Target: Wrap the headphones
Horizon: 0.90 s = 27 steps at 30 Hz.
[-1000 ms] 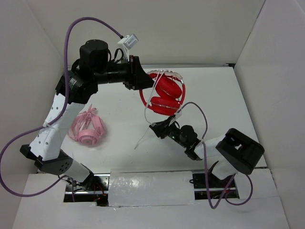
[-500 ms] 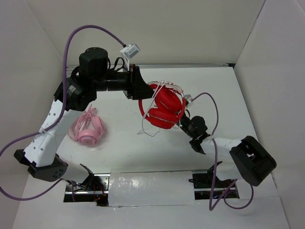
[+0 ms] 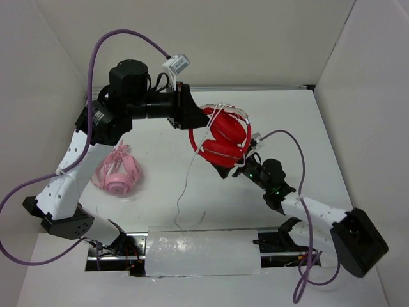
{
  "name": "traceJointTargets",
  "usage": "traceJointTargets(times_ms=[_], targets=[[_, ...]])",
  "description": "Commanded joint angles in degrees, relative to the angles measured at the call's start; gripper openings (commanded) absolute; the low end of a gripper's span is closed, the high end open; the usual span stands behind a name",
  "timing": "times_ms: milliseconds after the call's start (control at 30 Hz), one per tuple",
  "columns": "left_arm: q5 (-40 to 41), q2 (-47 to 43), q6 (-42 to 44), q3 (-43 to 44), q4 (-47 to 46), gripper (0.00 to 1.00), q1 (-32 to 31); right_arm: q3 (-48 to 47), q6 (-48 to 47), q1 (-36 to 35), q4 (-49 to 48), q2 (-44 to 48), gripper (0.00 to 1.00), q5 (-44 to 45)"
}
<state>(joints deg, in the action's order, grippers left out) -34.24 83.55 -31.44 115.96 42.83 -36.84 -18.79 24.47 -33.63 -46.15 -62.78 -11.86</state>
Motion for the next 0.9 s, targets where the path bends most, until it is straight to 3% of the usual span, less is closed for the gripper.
traceJointTargets(times_ms=[0, 167, 300, 700, 867], targets=[[1.88, -0.05, 0.15, 3.57, -3.45, 0.00, -0.16, 3.84, 0.05, -0.65, 8.34, 9.94, 1.00, -1.06], [3.12, 1.17, 0.33, 4.97, -3.19, 0.00, 0.19, 8.76, -0.82, -6.78, 16.87, 25.21, 1.00, -1.24], [3.04, 2.23, 0.24, 6.82, -2.66, 0.00, 0.45, 12.36, -2.75, -12.59, 19.51, 31.58, 1.00, 0.94], [1.37, 4.96, 1.73, 7.79, -0.29, 0.00, 0.63, 7.45, -8.04, -29.03, 17.86, 14.28, 1.00, 11.41], [0.23, 3.82, 1.47, 5.07, -1.43, 0.00, 0.45, 6.92, -7.33, -31.67, 11.53, 7.95, 1.00, 23.09]])
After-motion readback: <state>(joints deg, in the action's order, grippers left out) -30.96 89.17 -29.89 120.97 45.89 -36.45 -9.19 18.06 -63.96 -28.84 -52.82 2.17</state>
